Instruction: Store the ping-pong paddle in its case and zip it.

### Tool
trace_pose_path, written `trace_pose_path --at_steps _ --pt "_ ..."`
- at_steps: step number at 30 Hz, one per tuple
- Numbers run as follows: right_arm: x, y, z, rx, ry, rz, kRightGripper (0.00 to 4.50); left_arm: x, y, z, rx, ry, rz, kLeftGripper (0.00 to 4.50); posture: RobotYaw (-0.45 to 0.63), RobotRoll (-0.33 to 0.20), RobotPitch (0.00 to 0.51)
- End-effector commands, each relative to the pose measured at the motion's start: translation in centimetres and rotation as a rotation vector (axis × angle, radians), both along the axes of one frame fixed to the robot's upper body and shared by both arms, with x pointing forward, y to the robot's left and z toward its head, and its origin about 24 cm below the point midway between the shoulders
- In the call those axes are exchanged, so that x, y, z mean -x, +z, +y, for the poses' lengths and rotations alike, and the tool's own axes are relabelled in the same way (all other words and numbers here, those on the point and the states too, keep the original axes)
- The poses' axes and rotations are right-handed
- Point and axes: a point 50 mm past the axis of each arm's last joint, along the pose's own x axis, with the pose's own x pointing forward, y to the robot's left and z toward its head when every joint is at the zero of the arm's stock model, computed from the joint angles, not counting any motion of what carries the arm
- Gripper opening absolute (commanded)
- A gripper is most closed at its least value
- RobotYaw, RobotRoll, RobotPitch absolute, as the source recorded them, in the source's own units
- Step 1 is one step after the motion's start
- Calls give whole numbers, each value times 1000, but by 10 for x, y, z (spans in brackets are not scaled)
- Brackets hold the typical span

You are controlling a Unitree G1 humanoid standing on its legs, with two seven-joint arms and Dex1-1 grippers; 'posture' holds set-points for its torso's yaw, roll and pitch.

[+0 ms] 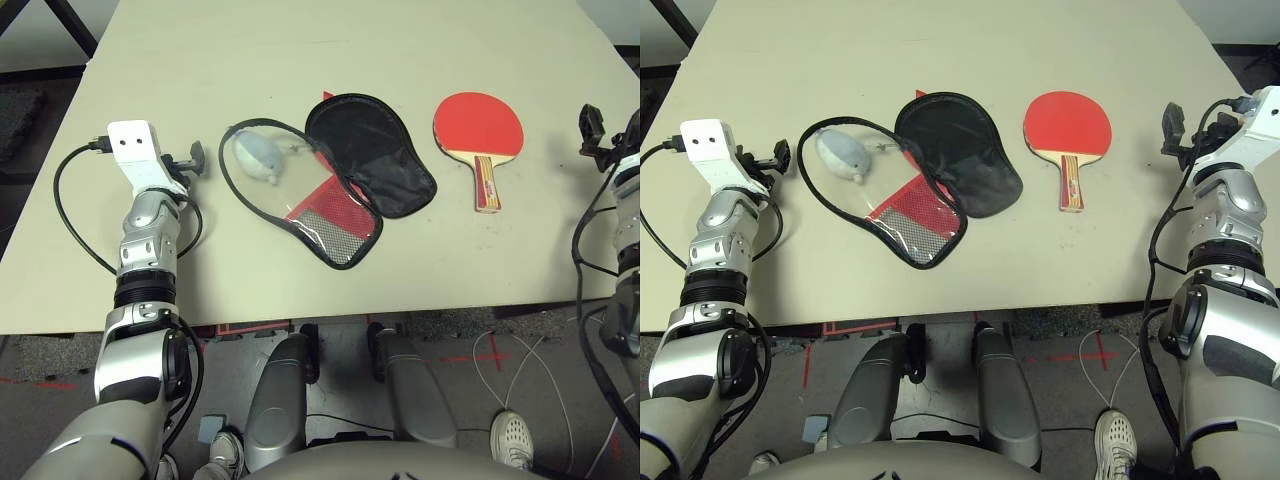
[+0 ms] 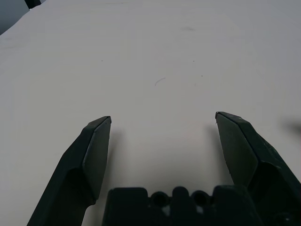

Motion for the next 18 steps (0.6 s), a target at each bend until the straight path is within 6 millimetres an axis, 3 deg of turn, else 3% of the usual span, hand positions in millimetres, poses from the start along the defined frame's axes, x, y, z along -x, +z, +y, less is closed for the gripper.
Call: trace_pose_path --at_steps 1,5,8,14,18 --pt "6 -1 -8 10 -23 -4 4500 0 -5 -1 -2 -5 15 4454 6 0 281" --pt "10 -3 -11 18 -26 3 4500 -4 -5 -3 -6 -22 26 4454 -4 0 287" --pt "11 -1 -14 17 -40 37 4500 -8 10 3 -23 -32 -2 4454 -1 0 285" --pt "3 19 -3 14 33 184 4500 -18 78 10 -126 -186 -117 4454 13 0 276" --pt "-2 36 29 -8 178 331 4500 -22 119 -1 -206 -390 -120 4454 10 0 266"
